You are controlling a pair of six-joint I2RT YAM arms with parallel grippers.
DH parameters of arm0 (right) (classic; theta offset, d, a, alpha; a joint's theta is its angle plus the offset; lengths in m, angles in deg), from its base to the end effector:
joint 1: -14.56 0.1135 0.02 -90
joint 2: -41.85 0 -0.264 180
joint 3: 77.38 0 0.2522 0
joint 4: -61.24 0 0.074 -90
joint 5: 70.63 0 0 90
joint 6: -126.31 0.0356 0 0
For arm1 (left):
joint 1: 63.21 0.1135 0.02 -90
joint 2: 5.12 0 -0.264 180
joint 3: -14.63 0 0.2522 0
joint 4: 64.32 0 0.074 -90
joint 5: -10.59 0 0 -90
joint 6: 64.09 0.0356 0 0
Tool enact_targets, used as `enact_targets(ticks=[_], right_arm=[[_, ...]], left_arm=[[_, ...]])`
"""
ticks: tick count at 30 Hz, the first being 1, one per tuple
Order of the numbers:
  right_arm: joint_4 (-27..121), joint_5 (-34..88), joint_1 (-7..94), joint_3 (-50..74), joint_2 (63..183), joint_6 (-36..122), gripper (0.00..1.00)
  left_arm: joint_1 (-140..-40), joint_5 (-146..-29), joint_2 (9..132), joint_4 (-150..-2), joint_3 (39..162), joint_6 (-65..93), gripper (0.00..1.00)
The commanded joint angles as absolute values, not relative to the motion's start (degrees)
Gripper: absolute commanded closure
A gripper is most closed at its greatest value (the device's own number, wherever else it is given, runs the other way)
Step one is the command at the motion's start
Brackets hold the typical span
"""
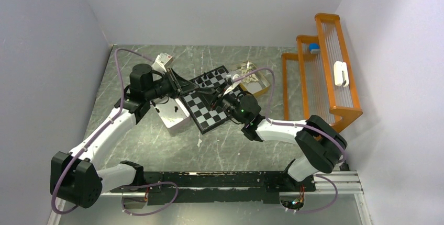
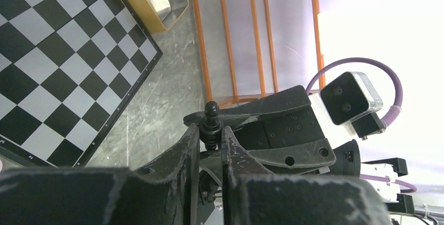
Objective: Set up the chess pieces on the board
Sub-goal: Place the chess piece on the chessboard.
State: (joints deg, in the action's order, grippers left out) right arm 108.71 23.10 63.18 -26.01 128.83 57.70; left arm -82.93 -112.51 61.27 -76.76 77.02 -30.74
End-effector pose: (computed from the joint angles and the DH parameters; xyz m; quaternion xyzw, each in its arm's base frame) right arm 0.2087 0.2404 0.2528 -0.1728 0.6063 0.4619 0.6238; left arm 0.2433 -0.1079 0.3084 -0.0814 0.7823 -0.5341 0.3101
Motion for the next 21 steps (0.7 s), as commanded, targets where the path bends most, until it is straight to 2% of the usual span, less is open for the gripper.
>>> enact_targets(ticks=[1,4,6,8,17,21], right_arm=[[113.64,20.86,63.59,-24.43,129.75,57.15,0.69],[114.97,20.55,63.59,-24.5,130.33,57.37,0.82],[115.23,20.51,63.6,-24.51,130.67,57.32,0.94],[115.52,20.66,63.59,-24.57,130.86,57.35,1.0],[114.94,20.17,63.59,-25.03,131.23,58.02,1.0],[113.63,19.78,63.6,-25.1,131.14,58.56,1.0]], left_arm=[[-83.24,-113.85,59.92,-73.02,75.57,-32.99,0.91],[-83.24,-113.95,60.01,-71.73,74.8,-33.86,0.9],[-83.24,-113.85,60.01,-71.52,74.44,-34.23,0.9],[-83.24,-114.05,60.01,-70.8,73.94,-34.74,0.89],[-83.24,-113.7,59.96,-71.0,73.55,-34.92,0.84],[-83.24,-113.7,60.0,-71.49,73.51,-34.64,0.77]])
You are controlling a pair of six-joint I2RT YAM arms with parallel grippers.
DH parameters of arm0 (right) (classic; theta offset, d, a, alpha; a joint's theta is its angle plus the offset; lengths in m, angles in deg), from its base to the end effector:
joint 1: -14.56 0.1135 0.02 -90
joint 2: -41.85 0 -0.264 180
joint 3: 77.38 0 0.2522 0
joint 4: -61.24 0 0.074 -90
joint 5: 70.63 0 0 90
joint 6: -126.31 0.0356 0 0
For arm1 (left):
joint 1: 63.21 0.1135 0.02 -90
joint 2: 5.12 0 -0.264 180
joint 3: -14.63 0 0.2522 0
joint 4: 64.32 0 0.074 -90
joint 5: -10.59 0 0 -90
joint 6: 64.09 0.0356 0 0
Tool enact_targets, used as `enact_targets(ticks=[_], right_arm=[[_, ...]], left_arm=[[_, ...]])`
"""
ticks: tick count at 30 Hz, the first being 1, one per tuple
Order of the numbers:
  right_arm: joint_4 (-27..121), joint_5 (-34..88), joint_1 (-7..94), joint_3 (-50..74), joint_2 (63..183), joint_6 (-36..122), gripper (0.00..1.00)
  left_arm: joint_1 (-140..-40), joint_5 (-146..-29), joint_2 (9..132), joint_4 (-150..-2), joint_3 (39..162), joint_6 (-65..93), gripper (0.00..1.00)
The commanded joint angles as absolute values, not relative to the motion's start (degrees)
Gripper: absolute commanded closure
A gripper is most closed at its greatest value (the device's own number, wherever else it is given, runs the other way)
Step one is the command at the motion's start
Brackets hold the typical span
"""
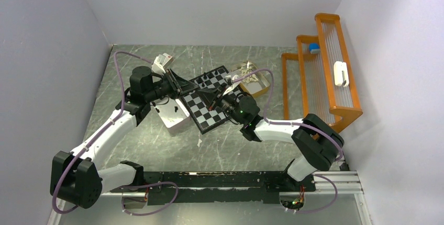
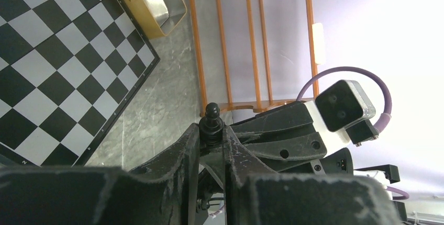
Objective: Set up the chess pieces on the board
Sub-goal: Place the chess piece on the chessboard.
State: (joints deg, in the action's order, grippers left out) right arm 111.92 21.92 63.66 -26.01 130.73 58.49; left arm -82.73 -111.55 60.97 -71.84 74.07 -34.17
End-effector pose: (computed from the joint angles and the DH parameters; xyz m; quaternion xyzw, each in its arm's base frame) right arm 0.2094 0.2441 0.2488 -0.1615 0.6001 0.4677 0.6286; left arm 0.2430 -0.1062 0.3001 -0.1032 0.7701 -0.5458 0.3139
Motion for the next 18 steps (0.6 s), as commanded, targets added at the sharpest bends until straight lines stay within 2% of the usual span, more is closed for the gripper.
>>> enact_targets(ticks=[1,7,18], right_arm=[[113.61,19.76,63.57,-25.28,131.17,58.62,1.0],[110.6,19.53,63.42,-25.29,130.68,59.31,1.0],[100.86,22.37,59.1,-25.06,129.07,63.72,1.0]], left_arm=[[-83.24,-113.54,59.96,-71.64,73.49,-34.52,0.76],[-83.24,-112.94,59.74,-72.45,73.3,-34.32,0.64],[-83.24,-109.8,59.33,-77.8,75.37,-29.34,0.54]])
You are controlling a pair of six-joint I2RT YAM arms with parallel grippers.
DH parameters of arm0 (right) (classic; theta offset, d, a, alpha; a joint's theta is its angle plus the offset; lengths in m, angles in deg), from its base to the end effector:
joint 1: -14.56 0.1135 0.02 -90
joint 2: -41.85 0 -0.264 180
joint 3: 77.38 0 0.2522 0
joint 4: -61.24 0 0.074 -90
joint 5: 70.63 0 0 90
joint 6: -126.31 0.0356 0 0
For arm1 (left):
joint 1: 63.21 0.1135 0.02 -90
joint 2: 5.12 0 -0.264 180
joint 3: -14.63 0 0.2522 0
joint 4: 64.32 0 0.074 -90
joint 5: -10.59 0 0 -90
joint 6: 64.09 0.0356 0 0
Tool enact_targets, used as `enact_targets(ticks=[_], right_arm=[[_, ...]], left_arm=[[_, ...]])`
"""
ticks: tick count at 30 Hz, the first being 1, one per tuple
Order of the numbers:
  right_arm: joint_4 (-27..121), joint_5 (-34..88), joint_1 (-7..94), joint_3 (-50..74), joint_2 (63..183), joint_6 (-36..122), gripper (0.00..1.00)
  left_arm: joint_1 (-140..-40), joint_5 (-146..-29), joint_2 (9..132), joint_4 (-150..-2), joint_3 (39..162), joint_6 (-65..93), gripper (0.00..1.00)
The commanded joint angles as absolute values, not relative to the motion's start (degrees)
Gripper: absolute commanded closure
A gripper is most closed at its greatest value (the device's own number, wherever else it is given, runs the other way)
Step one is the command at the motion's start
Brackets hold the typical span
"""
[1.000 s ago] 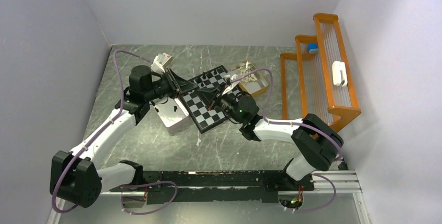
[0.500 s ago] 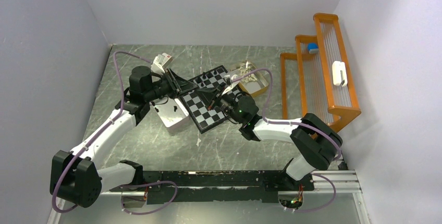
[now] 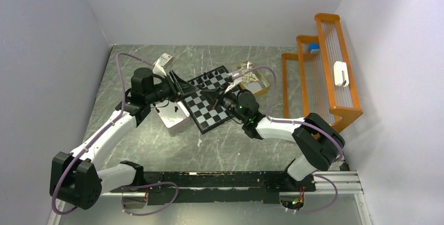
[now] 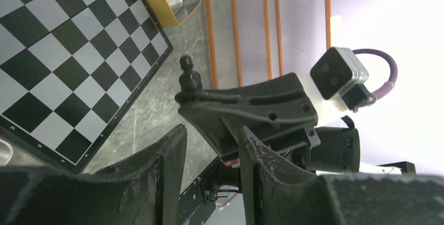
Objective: Set up the chess pieces on the board
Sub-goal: Place the chess piece on the chessboard.
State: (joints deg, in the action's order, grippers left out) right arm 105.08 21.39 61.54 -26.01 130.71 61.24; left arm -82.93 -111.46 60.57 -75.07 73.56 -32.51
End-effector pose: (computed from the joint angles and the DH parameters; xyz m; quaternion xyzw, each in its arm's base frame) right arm 0.2200 0.2376 0.2361 -0.1404 0.6519 0.4470 0.5962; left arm 0.2394 -0.1059 0.2931 -0.1028 0.7854 -0.5310 0.3009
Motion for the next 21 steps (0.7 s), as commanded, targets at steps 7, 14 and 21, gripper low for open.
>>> enact_targets(ticks=[7,14,21], right_arm=[[91.29,30.52,53.22,-23.21,128.59,66.14,1.0],[77.82,43.27,47.99,-20.16,125.1,57.77,1.0],[73.54,48.51,47.87,-20.88,119.1,49.38,1.0]], left_arm=[[-83.24,-106.77,60.36,-81.81,76.92,-23.18,0.52],[-83.24,-103.27,63.5,-91.12,82.56,-6.84,0.52],[-83.24,-117.57,66.96,-87.03,84.56,-6.54,0.49]])
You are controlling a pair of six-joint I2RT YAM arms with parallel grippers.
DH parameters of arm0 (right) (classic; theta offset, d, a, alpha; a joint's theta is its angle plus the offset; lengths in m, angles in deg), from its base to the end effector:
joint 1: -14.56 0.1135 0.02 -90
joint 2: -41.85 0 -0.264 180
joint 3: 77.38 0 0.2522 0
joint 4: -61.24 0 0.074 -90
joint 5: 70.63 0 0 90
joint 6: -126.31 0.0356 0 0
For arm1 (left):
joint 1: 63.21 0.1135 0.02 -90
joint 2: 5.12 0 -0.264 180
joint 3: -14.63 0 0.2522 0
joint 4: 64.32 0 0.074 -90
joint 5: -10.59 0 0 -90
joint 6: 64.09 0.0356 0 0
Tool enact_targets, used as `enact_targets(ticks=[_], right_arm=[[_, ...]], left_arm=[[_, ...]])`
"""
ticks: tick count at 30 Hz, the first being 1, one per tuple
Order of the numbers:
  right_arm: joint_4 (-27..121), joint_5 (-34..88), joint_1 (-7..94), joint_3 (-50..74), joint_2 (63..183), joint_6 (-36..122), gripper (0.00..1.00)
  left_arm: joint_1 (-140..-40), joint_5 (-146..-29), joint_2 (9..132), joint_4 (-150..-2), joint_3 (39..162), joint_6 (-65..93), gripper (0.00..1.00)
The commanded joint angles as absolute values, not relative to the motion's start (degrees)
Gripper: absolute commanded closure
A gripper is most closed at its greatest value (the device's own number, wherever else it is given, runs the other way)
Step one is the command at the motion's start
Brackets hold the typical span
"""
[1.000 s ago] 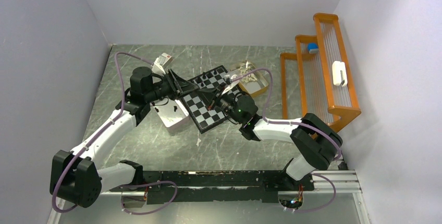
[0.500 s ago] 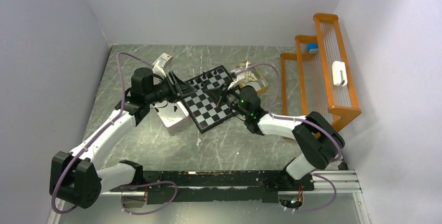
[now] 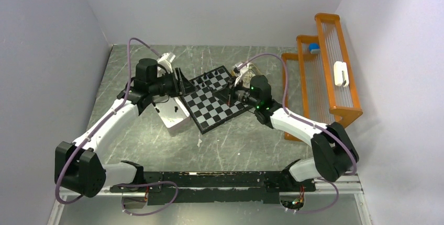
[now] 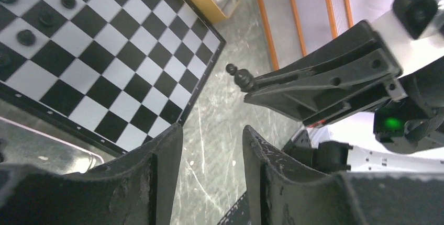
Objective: Set up the chess pieces on the board
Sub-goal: Place the chess piece on the chessboard.
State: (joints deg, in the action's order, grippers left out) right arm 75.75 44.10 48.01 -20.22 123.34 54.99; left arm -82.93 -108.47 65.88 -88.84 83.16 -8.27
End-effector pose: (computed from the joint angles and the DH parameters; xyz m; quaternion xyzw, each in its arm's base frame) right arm 0.2550 0.1863 0.2526 -0.2328 0.7234 0.4236 0.4931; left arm 0.2574 -0.1107 0.3045 0.0262 0.8353 -0.4199 0.3540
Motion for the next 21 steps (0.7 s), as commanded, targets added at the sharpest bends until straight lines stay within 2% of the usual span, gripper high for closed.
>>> enact_targets(ticks=[1,8,12,21], right_arm=[[75.0,48.25,47.87,-21.88,118.3,49.9,1.0],[82.16,50.74,47.97,-24.42,116.84,53.16,1.0],[83.57,52.21,47.98,-24.77,116.6,53.61,1.0],[84.26,54.22,48.0,-24.61,117.31,54.63,1.0]], left_arm=[[-83.24,-119.5,66.8,-84.78,83.39,-8.62,0.48],[-83.24,-125.41,66.12,-67.31,76.31,-23.34,0.42],[-83.24,-128.41,67.27,-59.41,73.49,-30.0,0.45],[-83.24,-128.12,68.88,-62.73,74.76,-28.66,0.48]])
